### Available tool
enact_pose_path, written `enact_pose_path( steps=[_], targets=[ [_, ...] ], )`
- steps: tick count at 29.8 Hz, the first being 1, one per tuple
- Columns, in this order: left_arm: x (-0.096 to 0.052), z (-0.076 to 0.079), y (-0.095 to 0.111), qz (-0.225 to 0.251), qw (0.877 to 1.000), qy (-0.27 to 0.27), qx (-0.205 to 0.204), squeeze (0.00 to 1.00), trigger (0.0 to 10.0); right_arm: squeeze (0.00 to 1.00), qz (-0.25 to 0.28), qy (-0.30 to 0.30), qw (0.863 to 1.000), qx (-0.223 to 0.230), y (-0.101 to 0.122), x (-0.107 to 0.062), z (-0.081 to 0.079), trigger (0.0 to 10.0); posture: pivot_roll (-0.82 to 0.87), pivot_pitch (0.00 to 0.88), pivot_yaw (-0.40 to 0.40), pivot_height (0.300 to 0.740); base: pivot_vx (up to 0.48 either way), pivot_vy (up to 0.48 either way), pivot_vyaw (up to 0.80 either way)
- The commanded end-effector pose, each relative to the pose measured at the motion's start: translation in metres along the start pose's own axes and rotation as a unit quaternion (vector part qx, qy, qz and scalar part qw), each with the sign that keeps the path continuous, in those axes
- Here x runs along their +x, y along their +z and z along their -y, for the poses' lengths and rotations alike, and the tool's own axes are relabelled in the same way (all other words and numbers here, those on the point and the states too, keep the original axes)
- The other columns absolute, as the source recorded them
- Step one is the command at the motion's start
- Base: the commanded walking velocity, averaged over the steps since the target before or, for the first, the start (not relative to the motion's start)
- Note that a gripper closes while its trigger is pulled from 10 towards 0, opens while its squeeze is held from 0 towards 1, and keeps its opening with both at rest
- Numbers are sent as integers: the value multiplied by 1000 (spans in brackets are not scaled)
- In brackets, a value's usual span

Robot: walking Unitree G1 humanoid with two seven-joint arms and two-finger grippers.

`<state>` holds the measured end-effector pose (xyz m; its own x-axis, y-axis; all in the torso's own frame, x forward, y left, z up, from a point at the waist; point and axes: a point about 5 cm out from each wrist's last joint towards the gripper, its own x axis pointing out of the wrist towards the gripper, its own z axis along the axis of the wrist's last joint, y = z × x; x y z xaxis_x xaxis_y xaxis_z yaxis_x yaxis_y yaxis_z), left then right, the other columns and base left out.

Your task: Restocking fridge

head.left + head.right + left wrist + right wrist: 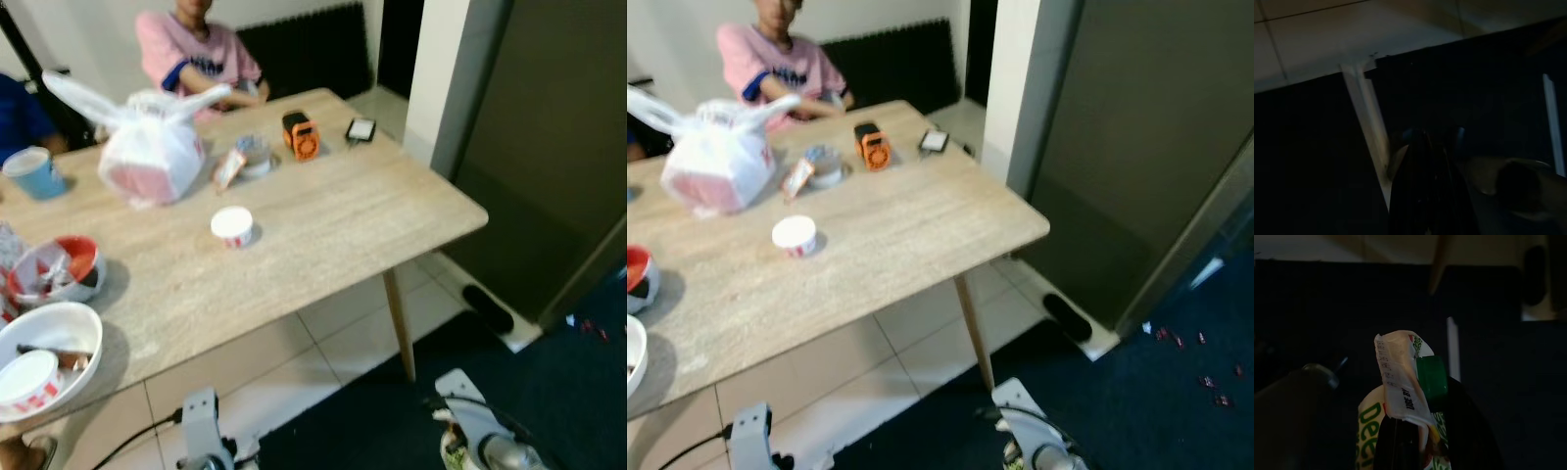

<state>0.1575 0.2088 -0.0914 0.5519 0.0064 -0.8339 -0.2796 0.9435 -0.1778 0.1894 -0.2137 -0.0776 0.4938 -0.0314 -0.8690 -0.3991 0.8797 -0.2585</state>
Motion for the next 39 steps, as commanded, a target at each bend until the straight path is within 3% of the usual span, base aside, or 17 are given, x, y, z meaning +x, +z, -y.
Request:
enact_pose_path(
  steps=[1,15,21,31,39],
  targets=[
    [0,-1,-2,-6,1000,2,-10,0,10000,0,4,5,1000,0,0,0,-2,10000,-20,0,11,740,0,-394,0],
    [-1,-1,-4,-7,1000,2,-13,0,10000,0,5,7,1000,3,1,0,-1,10000,-19,0,14,740,0,-397,0],
    [-1,-3,-5,-9,1000,3,-13,0,10000,0,5,-19,1000,-7,1,-1,8,10000,-20,0,15,740,0,-399,665],
    [-2,-3,-7,-11,1000,3,-12,0,10000,0,4,-17,1000,-5,0,-1,8,10000,-22,0,18,740,0,-400,784],
    [-1,-1,-5,-11,1000,1,-9,0,10000,0,4,-28,1000,-1,0,-1,10,10000,-23,0,14,740,0,-398,57]
  ],
)
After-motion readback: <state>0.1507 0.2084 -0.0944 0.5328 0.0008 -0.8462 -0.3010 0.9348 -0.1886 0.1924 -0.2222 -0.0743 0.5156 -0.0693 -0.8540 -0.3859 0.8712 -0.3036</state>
